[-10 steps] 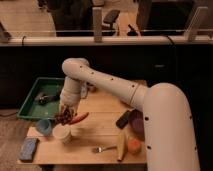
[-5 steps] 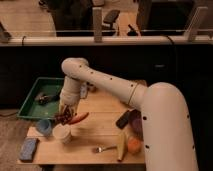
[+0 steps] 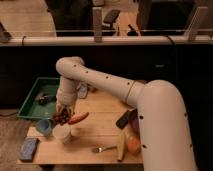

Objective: Place grapes in paper cup

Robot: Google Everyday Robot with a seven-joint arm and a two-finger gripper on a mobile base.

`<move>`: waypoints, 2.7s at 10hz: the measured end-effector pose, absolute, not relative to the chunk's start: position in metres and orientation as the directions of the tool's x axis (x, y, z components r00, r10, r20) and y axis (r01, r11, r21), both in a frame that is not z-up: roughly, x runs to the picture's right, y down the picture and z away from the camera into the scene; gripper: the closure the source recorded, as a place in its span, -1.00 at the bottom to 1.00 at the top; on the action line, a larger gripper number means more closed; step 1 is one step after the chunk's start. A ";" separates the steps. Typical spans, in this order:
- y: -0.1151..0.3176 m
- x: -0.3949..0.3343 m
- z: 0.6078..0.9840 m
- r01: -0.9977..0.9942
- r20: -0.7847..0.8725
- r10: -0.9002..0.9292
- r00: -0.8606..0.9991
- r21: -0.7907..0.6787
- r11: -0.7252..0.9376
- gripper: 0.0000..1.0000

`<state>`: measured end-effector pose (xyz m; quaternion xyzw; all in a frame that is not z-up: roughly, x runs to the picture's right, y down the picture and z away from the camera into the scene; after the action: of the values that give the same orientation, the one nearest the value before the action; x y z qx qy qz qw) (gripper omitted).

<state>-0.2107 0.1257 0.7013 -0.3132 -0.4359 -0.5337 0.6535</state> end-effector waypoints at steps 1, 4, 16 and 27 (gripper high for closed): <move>0.126 -0.214 0.700 0.974 0.897 -0.440 0.048 0.056 0.221 0.95; 0.129 -0.225 0.692 0.981 0.876 -0.481 0.039 0.058 0.184 0.95; 0.142 -0.236 0.684 0.989 0.860 -0.510 0.026 0.053 0.139 0.03; 0.143 -0.232 0.687 0.987 0.875 -0.483 0.010 0.068 0.143 -0.60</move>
<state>-0.2322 0.1427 0.6872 -0.3116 -0.4044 -0.5758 0.6386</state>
